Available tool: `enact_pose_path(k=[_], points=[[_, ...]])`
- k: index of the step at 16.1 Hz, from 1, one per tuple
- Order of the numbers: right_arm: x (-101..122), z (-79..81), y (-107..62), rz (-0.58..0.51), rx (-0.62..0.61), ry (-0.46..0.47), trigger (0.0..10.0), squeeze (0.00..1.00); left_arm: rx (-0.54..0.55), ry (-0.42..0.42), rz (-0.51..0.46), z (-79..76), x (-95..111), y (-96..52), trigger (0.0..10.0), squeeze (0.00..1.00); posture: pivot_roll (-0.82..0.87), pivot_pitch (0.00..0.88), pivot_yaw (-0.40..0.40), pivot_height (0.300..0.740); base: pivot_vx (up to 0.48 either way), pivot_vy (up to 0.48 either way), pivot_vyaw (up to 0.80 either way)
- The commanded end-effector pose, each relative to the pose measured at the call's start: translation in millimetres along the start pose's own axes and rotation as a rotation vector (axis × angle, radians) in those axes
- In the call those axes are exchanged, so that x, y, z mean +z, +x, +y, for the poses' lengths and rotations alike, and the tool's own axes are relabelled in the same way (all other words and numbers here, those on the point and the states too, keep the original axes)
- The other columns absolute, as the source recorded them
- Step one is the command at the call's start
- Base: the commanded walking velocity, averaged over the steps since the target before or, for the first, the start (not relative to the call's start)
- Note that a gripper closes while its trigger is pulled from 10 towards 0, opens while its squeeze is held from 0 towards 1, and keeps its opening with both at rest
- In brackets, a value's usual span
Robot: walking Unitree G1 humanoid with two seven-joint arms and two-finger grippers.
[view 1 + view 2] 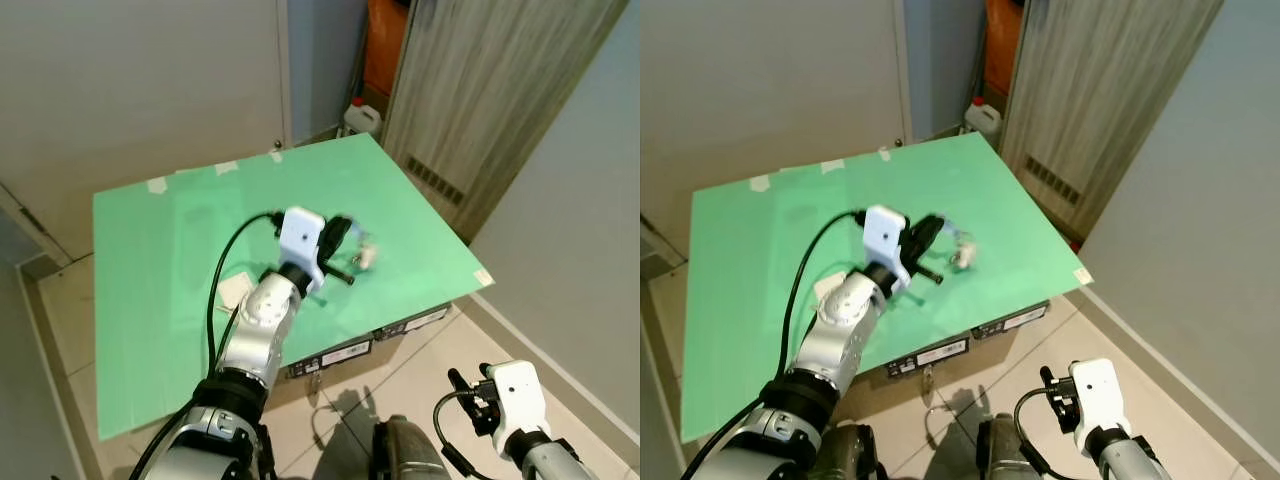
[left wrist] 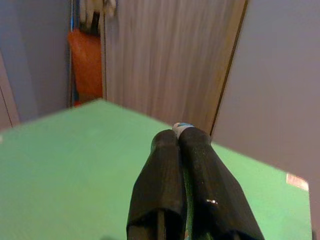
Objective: Hang keys on a hook
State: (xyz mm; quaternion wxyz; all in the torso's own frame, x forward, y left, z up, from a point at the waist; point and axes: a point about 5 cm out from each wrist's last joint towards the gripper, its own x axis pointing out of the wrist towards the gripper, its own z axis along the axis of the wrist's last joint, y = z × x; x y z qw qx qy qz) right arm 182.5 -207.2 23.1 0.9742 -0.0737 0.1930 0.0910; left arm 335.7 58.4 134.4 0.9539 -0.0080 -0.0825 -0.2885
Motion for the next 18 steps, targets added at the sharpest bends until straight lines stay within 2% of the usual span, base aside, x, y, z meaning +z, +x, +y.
enact_pose_path(k=[1, 6, 9, 12, 18], points=[[3.6, 1.3, 1.8, -0.021, -0.002, 0.001, 10.0, 0.0, -0.002, 0.022, -0.037, 3.3, 17.2, 1.3, 0.0, 0.0, -0.17, 0.099, 0.008, 0.661, 0.0, 0.0, 0.0], [24.2, 9.9, 24.6, -0.107, 0.006, 0.011, 10.0, 0.0, 0.033, 0.036, -0.1, 22.7, 60.2, 6.8, 0.0, 0.0, -0.11, 0.034, 0.025, 0.661, 0.0, 0.0, 0.0], [39.4, 22.2, 41.7, -0.156, 0.007, 0.033, 10.0, 0.0, 0.056, 0.067, -0.12, 38.6, 87.8, 11.5, 0.0, 0.0, -0.08, 0.0, 0.04, 0.661, 0.0, 0.0, 0.0], [47.3, 29.0, 47.1, -0.176, 0.012, 0.038, 10.0, 0.0, 0.041, 0.09, -0.075, 38.3, 83.9, 12.0, 0.0, 0.0, -0.07, 0.0, 0.042, 0.661, 0.0, 0.0, 0.0], [54.2, 29.0, 45.3, -0.194, -0.001, 0.04, 10.0, 0.0, 0.077, 0.053, -0.039, 37.3, 72.9, 8.4, 0.0, 0.0, -0.08, 0.0, 0.039, 0.661, 0.0, 0.0, 0.0]])
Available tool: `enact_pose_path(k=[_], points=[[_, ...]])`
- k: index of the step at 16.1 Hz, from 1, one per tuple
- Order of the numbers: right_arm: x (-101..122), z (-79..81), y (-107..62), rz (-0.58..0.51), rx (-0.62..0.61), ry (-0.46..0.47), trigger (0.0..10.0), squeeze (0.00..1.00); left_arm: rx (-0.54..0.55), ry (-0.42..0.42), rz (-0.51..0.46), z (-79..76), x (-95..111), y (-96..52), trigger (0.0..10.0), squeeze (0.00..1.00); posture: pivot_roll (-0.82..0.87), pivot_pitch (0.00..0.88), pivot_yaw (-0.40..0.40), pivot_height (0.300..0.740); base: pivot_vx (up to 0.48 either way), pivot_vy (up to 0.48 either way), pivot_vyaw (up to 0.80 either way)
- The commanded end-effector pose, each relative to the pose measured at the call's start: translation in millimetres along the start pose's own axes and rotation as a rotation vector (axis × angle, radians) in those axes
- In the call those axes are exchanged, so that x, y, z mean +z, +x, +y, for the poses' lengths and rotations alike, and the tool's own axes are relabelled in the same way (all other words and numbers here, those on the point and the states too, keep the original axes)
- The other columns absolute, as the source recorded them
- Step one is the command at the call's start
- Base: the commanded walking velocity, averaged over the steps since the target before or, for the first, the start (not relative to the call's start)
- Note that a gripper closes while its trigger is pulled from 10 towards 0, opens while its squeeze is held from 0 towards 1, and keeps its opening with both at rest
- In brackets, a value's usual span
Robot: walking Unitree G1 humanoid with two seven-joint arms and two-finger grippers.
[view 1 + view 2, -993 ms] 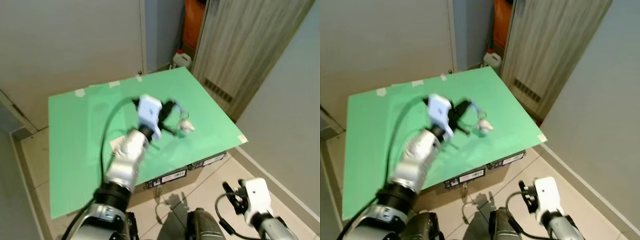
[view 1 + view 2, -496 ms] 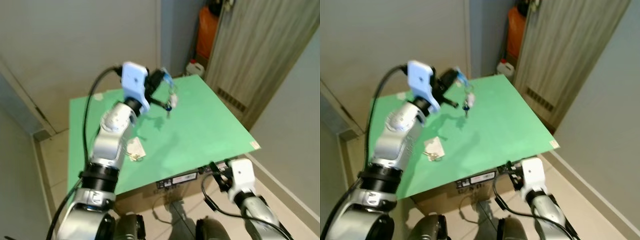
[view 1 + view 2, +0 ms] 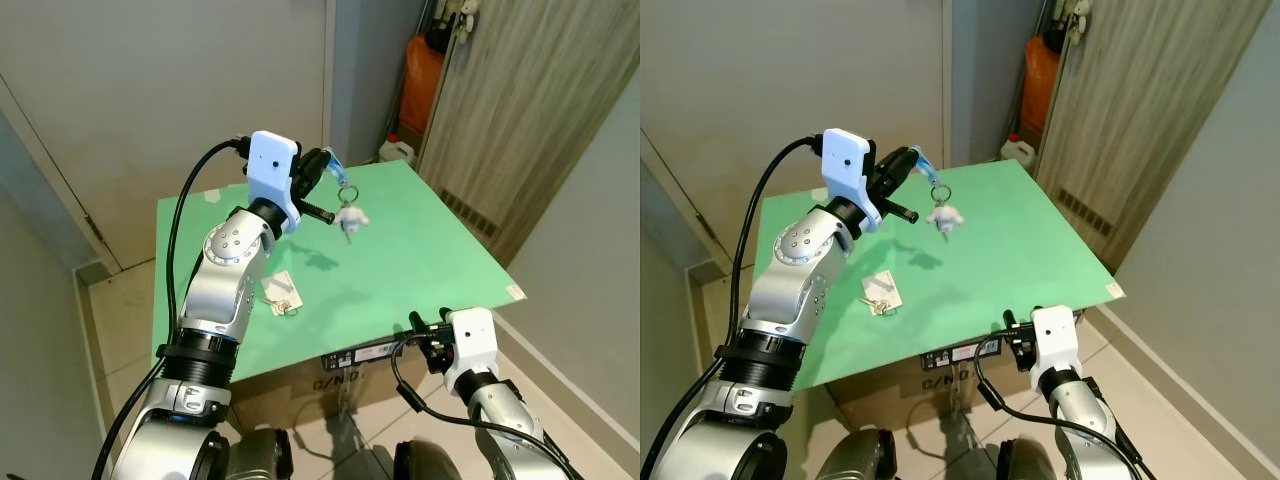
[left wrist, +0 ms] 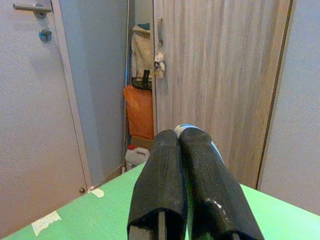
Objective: Hang keys on a hook
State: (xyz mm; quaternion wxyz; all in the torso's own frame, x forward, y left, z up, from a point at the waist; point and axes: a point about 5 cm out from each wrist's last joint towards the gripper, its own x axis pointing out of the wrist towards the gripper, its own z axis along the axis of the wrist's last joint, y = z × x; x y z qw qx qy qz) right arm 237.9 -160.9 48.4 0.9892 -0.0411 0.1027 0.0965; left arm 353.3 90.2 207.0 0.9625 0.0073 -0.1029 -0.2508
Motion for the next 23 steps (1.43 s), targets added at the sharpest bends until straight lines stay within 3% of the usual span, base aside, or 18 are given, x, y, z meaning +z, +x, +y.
enact_pose_path(k=[1, 8, 11, 15, 23], points=[[3.7, -1.7, -1.7, -0.006, -0.008, -0.008, 10.0, 0.0, 0.003, 0.005, -0.01, -1.4, 1.7, -0.3, 0.0, 0.0, -0.08, 0.0, 0.038, 0.661, 0.0, 0.0, 0.0], [7.6, -2.3, -3.1, 0.002, -0.017, -0.01, 10.0, 0.0, -0.017, 0.031, -0.022, -7.0, 3.2, 0.4, 0.0, 0.0, -0.08, 0.0, 0.038, 0.661, 0.477, 0.0, 0.0], [8.3, -1.8, -2.3, 0.004, -0.015, -0.006, 10.0, 0.0, -0.059, 0.027, -0.041, -18.2, 5.9, -0.5, 0.0, 0.0, -0.08, 0.0, 0.04, 0.661, 0.48, 0.0, 0.0], [8.7, 0.3, -0.2, 0.0, -0.007, -0.027, 10.0, 0.0, -0.099, 0.035, -0.036, -30.5, 3.7, -0.5, 0.0, 0.0, -0.08, 0.0, 0.044, 0.661, 0.0, 0.0, 0.0], [5.2, -1.0, 3.2, -0.007, -0.005, -0.009, 10.0, 0.0, -0.125, 0.021, -0.03, -37.7, 2.0, -0.9, 0.0, 0.0, -0.08, 0.0, 0.045, 0.661, 0.0, 0.0, -0.27]])
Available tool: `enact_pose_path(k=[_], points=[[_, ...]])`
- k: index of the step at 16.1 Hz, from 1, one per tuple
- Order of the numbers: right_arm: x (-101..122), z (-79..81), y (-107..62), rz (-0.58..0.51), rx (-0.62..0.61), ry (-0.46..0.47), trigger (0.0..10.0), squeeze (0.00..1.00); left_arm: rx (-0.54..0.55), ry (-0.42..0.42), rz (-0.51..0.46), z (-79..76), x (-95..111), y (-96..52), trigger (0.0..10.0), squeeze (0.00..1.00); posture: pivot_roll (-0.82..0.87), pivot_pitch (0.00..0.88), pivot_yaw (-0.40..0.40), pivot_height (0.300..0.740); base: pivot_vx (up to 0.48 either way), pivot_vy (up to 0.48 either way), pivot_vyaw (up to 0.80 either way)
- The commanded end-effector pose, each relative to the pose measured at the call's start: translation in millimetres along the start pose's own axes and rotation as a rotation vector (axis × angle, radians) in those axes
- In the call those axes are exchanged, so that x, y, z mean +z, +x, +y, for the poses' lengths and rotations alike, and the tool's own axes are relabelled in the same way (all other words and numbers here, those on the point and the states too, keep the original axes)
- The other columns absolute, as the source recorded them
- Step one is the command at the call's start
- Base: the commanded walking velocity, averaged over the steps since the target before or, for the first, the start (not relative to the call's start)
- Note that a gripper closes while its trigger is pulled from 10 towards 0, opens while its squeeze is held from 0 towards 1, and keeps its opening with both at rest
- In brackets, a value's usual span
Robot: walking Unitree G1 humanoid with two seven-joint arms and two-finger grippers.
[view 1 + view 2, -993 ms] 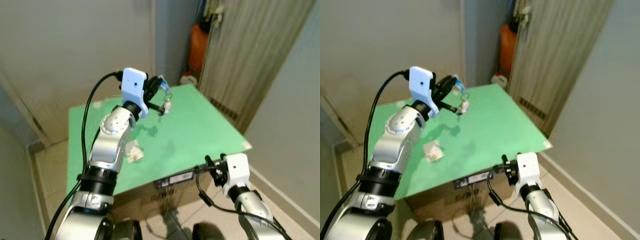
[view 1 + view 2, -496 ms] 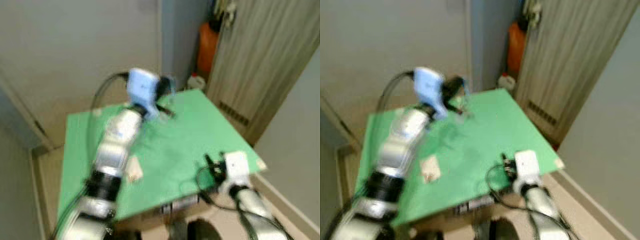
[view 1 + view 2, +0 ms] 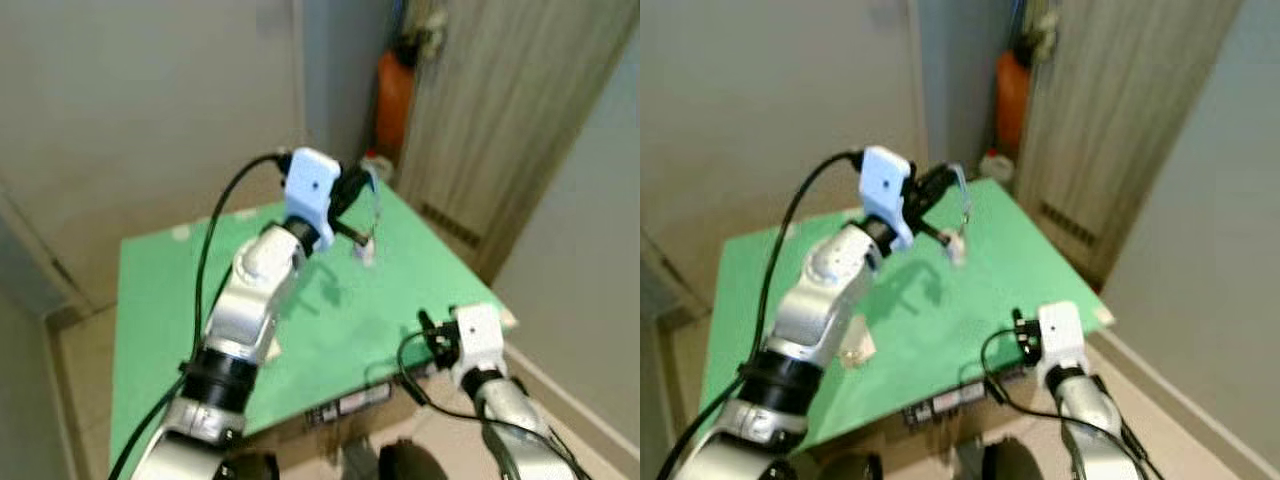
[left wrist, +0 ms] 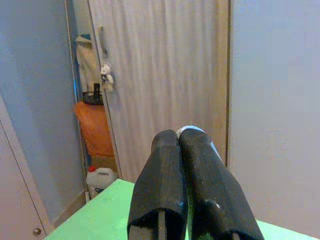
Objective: Hang keys on a hook
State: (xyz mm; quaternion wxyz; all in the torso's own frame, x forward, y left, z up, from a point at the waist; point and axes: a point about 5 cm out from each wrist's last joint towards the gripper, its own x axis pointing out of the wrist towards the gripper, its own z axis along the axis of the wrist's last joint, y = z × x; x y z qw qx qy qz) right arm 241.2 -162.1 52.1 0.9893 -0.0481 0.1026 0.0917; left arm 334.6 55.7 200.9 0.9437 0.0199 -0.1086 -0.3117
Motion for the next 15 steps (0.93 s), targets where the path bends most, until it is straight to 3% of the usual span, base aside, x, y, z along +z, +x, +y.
enact_pose_path(k=[1, 7, 15], points=[[2.7, 0.7, 1.9, -0.025, 0.007, 0.013, 10.0, 0.0, 0.0, 0.007, -0.017, 0.8, 4.3, -1.3, 0.0, 0.0, -0.08, 0.0, 0.046, 0.676, 0.0, 0.0, 0.0], [-0.9, -2.5, 1.8, -0.026, 0.005, 0.015, 10.0, 0.0, -0.015, -0.001, -0.005, -5.0, -1.4, -3.6, 0.0, 0.0, -0.08, 0.0, 0.046, 0.736, 0.0, 0.0, 0.0], [-6.6, -5.8, 1.6, -0.02, -0.012, 0.012, 10.0, 0.0, -0.035, 0.007, -0.001, -9.4, -3.0, -2.8, 0.0, 0.0, -0.09, 0.0, 0.049, 0.74, 0.0, 0.0, 0.0]])
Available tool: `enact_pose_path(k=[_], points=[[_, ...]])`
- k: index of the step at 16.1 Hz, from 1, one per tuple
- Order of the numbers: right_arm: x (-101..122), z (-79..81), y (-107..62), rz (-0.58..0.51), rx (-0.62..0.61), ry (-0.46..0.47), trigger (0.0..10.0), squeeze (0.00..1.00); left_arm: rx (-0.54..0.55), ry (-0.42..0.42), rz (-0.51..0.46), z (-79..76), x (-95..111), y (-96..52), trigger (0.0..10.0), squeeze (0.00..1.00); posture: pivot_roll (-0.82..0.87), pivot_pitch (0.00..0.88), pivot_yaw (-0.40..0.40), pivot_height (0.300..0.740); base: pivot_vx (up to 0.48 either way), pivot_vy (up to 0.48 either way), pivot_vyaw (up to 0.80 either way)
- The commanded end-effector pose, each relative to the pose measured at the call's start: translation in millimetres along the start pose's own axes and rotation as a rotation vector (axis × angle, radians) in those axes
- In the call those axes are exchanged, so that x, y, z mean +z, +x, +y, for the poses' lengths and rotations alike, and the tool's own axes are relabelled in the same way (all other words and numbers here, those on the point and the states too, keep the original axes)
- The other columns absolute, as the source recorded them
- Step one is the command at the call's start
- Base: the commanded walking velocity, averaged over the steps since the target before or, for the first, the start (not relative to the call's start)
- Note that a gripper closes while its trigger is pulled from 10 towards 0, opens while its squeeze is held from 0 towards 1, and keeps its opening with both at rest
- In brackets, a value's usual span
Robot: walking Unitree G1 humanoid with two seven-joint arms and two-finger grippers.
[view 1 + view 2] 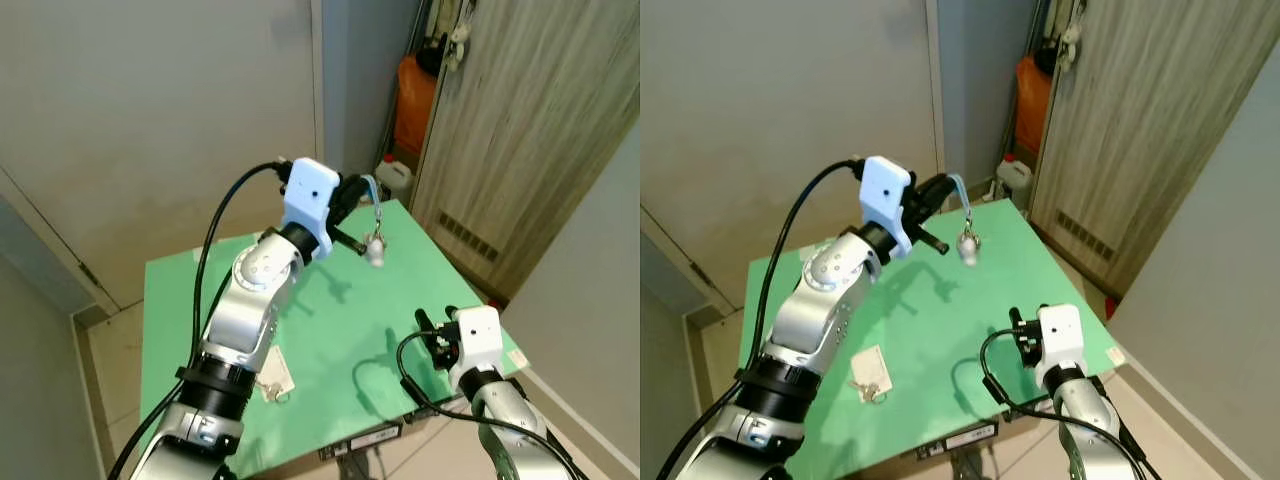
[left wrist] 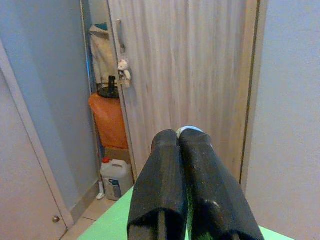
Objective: Hang keys on a hook
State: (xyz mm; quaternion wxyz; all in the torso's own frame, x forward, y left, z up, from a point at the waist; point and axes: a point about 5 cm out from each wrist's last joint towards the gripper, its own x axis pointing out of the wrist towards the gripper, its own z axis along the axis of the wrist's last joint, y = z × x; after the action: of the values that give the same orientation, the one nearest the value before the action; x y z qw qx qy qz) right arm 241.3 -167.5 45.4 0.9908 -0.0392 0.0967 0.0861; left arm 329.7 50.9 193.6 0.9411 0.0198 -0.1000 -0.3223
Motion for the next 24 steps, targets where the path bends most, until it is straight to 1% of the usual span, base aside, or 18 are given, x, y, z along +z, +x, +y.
enact_pose_path(k=[1, 3, 9, 11, 15, 17, 19, 22, 24], points=[[0.0, -1.8, 1.2, -0.007, -0.012, -0.004, 10.0, 0.0, -0.011, 0.015, -0.018, -2.2, 3.4, -0.4, 0.0, 0.0, -0.09, 0.0, 0.049, 0.74, 0.0, 0.0, 0.0], [-0.2, -2.3, 2.6, -0.005, -0.012, -0.004, 10.0, 0.0, -0.014, 0.021, -0.018, -3.0, 3.2, -0.5, 0.0, 0.0, -0.09, 0.0, 0.049, 0.74, 0.0, -0.176, 0.0], [0.9, -1.0, 4.6, -0.025, 0.0, -0.017, 10.0, 0.0, -0.011, 0.023, -0.014, -2.8, 1.9, 0.2, 0.0, 0.0, -0.09, 0.0, 0.052, 0.74, 0.273, -0.391, 0.0], [1.7, -0.5, 5.0, -0.037, 0.006, -0.023, 10.0, 0.0, -0.021, 0.026, -0.016, -5.3, 2.0, 0.9, 0.0, 0.0, -0.09, 0.0, 0.052, 0.74, 0.311, -0.362, 0.0], [2.5, -0.4, 6.5, -0.043, 0.007, -0.038, 10.0, 0.0, -0.064, 0.03, -0.023, -15.0, 2.6, 1.4, 0.0, 0.0, -0.09, 0.0, 0.055, 0.74, 0.3, -0.369, 0.0], [2.0, -0.2, 7.1, -0.039, 0.008, -0.027, 10.0, 0.0, -0.077, 0.035, -0.027, -17.2, 3.0, 1.6, 0.0, 0.0, -0.09, 0.0, 0.054, 0.74, 0.289, -0.379, -0.59], [0.9, 0.2, 7.8, -0.038, 0.011, -0.012, 10.0, 0.0, -0.08, 0.024, -0.037, -17.6, 4.4, 1.8, 0.0, 0.0, -0.08, 0.0, 0.053, 0.74, 0.0, 0.0, -0.56], [0.6, 1.0, 8.6, -0.042, 0.015, -0.024, 10.0, 0.0, -0.098, 0.029, -0.038, -19.5, 4.8, 1.4, 0.0, 0.0, -0.08, 0.0, 0.053, 0.74, 0.0, 0.0, -0.53], [-0.3, 1.5, 8.5, -0.039, 0.021, -0.005, 10.0, 0.0, -0.108, 0.029, -0.039, -21.8, 4.7, 1.3, 0.0, 0.0, -0.08, 0.0, 0.055, 0.724, 0.0, 0.0, -0.46]])
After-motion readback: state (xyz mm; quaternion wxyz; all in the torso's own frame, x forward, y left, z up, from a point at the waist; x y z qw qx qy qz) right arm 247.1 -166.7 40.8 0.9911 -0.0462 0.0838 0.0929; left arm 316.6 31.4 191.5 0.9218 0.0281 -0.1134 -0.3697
